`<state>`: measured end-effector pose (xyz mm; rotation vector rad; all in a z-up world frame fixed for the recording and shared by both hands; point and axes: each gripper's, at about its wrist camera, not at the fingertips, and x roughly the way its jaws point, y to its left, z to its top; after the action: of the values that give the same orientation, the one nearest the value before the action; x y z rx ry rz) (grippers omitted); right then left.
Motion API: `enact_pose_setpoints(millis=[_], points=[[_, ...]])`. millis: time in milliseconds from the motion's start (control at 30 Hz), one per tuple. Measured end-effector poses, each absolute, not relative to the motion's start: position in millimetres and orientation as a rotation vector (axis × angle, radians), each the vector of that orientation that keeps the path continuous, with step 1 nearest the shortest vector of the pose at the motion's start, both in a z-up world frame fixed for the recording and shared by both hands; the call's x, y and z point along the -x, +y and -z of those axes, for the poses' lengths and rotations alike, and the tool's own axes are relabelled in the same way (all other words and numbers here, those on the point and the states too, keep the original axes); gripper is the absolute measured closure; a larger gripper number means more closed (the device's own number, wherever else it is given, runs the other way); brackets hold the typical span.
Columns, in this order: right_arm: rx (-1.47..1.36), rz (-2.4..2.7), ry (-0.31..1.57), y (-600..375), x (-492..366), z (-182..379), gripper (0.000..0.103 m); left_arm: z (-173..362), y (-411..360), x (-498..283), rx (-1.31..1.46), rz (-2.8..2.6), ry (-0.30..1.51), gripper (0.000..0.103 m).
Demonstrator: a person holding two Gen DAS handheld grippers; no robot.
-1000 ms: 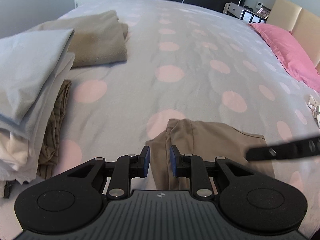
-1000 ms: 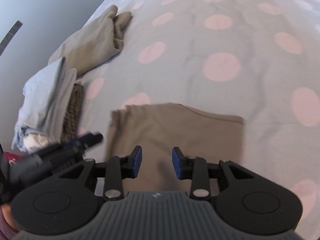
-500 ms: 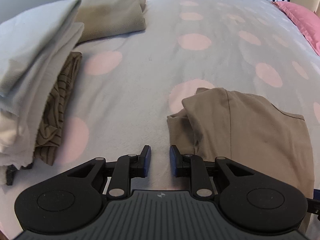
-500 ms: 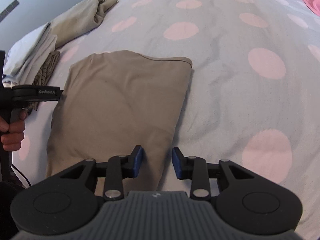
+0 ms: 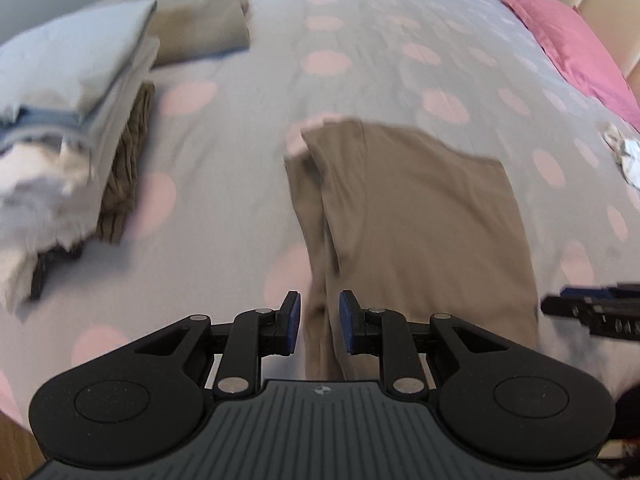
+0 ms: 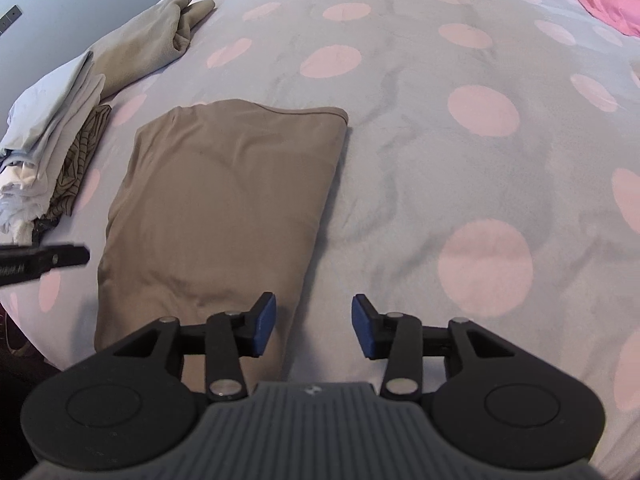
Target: Fold clothes
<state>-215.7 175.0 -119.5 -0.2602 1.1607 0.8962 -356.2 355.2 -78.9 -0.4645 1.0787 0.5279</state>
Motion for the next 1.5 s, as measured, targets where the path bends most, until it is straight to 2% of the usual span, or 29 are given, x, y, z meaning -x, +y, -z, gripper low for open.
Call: enact_pose_setpoints(millis=[233,500,633,700,933,1233,1300,1367,1400,1433,1500], points=[[0.197,-0.904,1.236,156.1,227.6,120.9,0.057,104.0,344.9,369.7,0.598,-0.464,1.2,0.08],[0.205,-0.919,1.218,156.0,235.8,116.8,0.057,129.8,341.8,369.1,0.687,-0.449,1.263,0.08],[0.226,-0.919,1.22,157.4,238.1,116.1,0.057,123.8,333.9,368.6,0.654,-0.447,1.246,0.098],[0.229,-0.908,1.229,157.3,237.1,117.0,0.057,114.5,331.9,371.2,0.624,-0.45,1.222,0.102],[0.21,-0.927,1.287,156.8,238.5,121.6,0.057,87.5,338.7,387.6,0.644,-0.491,1.153,0.103],[0.159,-0.976,1.411,160.9,243.6,147.1,0.058,124.7,343.7,374.5,0.606,-0.54,1.28,0.103],[0.14,-0.971,1.449,159.7,242.9,156.8,0.06,127.4,344.0,372.1,0.601,-0.541,1.29,0.101],[0.148,-0.962,1.449,157.2,241.8,157.2,0.072,127.2,345.2,373.7,0.607,-0.559,1.291,0.095],[0.149,-0.956,1.46,155.7,240.6,156.3,0.074,126.6,346.1,375.3,0.611,-0.574,1.29,0.086],[0.152,-0.947,1.474,154.2,239.5,155.5,0.08,124.6,347.1,378.0,0.611,-0.594,1.286,0.077],[0.139,-0.929,1.49,149.1,237.3,153.5,0.082,118.9,349.2,384.7,0.613,-0.634,1.263,0.072]])
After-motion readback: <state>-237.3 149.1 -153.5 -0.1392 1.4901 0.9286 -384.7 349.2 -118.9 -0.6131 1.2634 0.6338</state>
